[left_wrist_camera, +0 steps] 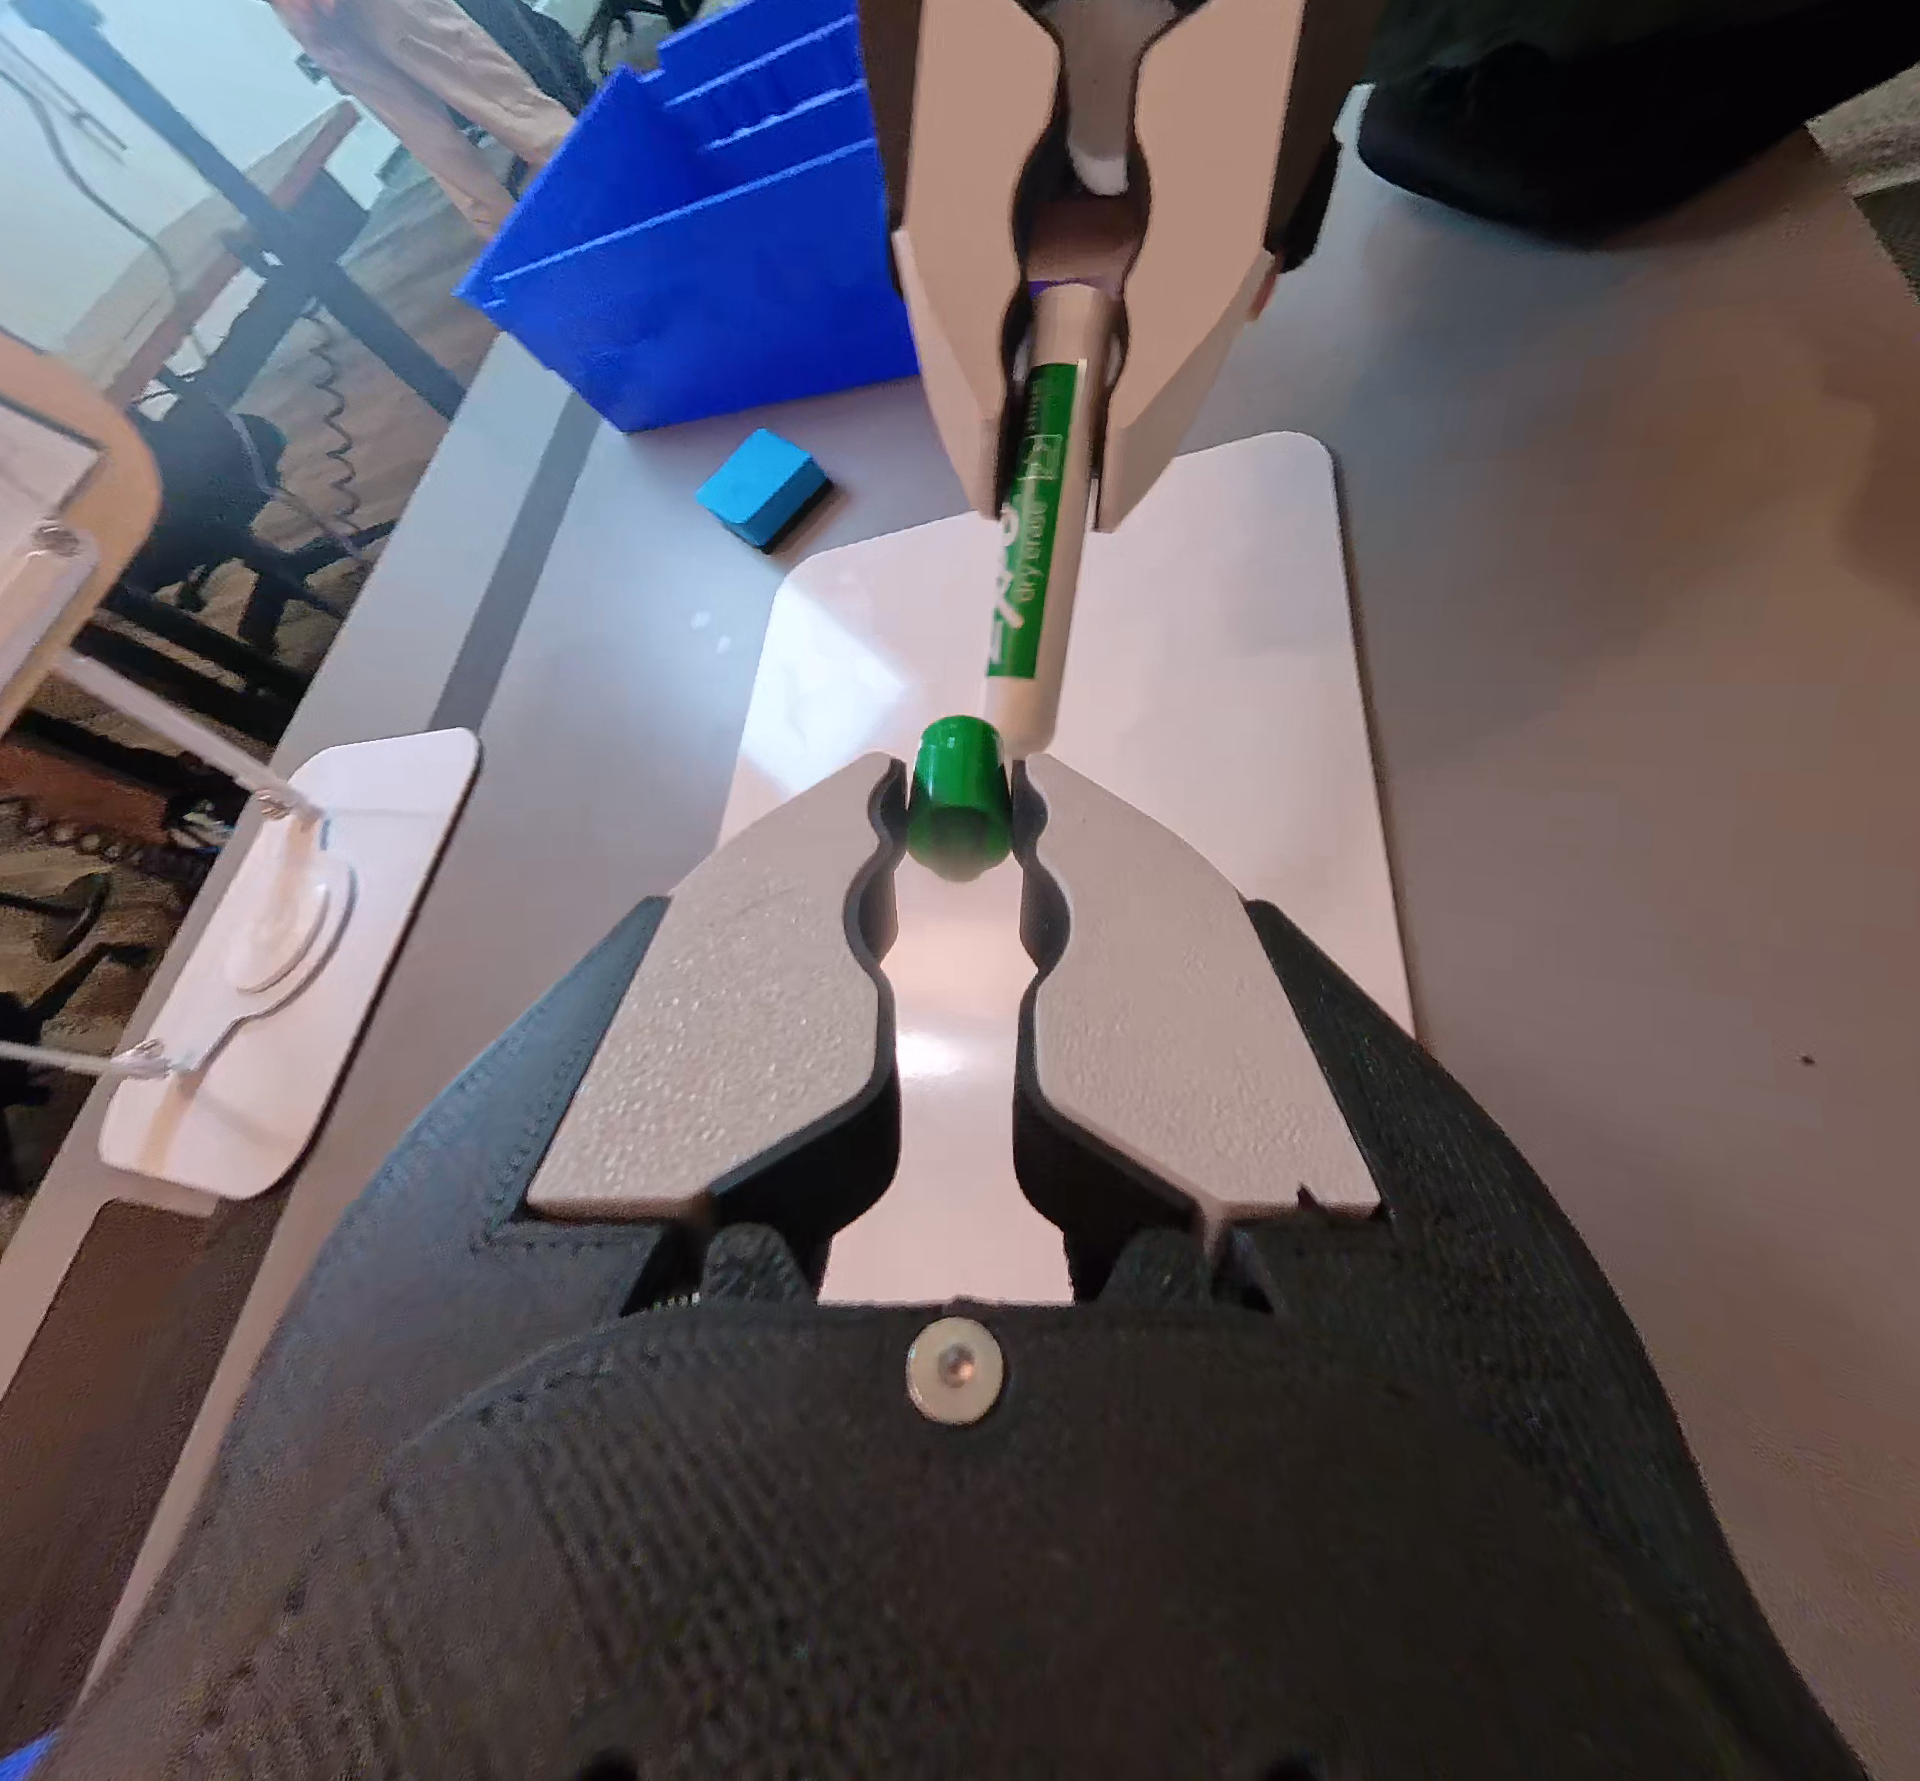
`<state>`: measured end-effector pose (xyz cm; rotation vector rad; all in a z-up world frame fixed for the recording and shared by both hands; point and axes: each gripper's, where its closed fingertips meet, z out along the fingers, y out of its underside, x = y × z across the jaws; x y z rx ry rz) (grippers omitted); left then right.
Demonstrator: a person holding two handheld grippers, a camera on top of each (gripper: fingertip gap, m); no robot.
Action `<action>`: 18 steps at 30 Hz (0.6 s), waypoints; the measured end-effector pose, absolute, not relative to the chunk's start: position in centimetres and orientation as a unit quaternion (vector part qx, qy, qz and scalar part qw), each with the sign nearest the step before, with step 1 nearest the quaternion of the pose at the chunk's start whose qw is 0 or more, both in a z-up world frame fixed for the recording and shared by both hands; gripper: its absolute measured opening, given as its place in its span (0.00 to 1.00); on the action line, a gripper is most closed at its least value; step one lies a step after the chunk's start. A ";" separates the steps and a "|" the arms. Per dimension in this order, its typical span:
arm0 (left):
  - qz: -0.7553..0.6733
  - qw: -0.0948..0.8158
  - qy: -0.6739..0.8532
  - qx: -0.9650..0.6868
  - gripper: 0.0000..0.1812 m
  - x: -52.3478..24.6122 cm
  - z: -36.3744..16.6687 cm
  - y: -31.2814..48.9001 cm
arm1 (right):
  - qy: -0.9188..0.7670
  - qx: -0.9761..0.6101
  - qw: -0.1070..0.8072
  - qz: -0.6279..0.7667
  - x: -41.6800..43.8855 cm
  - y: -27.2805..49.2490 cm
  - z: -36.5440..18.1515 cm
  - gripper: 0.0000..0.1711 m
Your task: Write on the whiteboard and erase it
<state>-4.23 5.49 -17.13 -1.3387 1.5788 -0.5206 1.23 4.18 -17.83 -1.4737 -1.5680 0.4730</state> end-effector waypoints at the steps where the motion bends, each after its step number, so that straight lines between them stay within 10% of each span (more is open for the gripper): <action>1: -0.211 0.491 0.640 -0.552 0.11 -4.6 -16.7 5.9 | -0.635 -0.599 0.450 0.189 1.3 4.3 -17.8 0.12; 18: -0.191 0.450 0.676 -0.551 0.11 -4.2 -19.9 5.4 | -0.669 -0.607 0.405 0.141 0.5 4.8 -19.5 0.12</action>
